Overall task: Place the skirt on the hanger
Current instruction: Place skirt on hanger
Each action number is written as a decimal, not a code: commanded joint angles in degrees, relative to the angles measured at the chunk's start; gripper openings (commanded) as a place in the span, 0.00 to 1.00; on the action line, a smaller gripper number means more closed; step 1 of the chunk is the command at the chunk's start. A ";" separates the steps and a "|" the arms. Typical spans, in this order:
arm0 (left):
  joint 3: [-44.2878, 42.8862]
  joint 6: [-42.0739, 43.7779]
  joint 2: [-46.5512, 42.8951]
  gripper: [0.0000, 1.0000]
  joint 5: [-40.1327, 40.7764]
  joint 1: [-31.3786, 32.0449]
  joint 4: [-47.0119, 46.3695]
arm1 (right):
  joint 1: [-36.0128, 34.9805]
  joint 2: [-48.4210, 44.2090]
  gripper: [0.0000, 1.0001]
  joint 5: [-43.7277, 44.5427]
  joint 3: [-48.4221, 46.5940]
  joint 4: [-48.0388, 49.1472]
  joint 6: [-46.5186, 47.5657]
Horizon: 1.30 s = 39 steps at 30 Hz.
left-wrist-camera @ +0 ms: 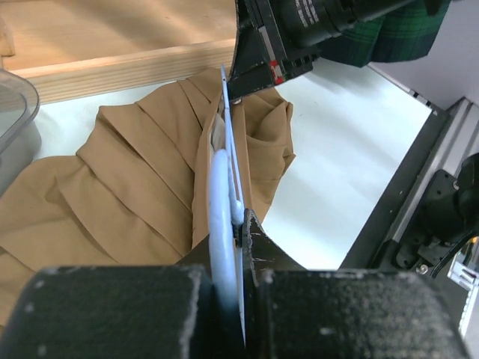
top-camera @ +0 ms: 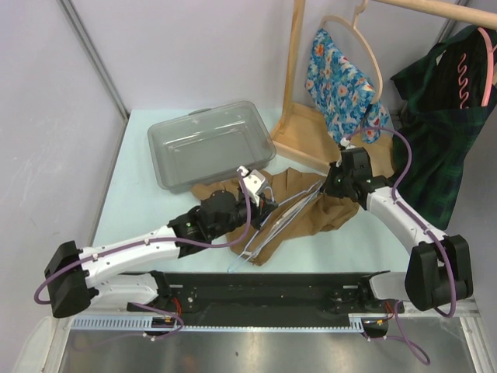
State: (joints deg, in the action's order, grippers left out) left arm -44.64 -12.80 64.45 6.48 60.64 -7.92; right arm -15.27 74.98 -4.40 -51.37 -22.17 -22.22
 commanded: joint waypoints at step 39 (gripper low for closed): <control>-1.41 9.20 3.67 0.00 5.97 1.23 2.39 | 8.85 0.96 0.00 -9.75 -4.70 6.53 -8.19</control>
State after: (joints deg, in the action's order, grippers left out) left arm -43.64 -5.39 67.18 7.38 61.65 -6.98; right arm -7.27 78.37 -13.98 -52.93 -19.14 -29.63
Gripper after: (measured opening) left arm 0.026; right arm 0.009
